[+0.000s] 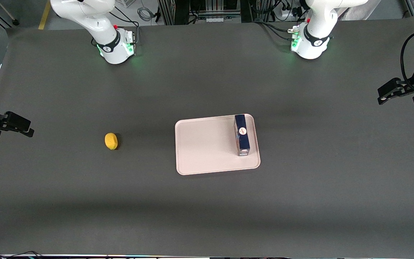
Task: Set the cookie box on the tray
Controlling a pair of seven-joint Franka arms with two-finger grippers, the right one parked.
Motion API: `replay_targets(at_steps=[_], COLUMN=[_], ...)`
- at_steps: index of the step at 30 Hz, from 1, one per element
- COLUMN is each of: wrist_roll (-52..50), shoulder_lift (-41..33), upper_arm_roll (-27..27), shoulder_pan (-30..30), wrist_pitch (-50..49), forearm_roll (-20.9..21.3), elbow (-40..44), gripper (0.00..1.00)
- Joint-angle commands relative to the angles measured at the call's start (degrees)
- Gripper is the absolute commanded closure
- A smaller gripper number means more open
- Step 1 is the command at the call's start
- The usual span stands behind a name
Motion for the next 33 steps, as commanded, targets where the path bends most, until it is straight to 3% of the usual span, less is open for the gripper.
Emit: replay_targets(at_steps=[1,33], wrist_roll=[-0.7,0.2], shoulder_lift=[-1.2,-0.9], upper_arm_roll=[0.3,0.5], shoulder_pan=[-0.8,-0.4], wrist_pitch=[-1.6,-0.6], forearm_roll=[-0.1,0.1], elbow=[-0.1,-0.8], gripper=[0.0,0.0])
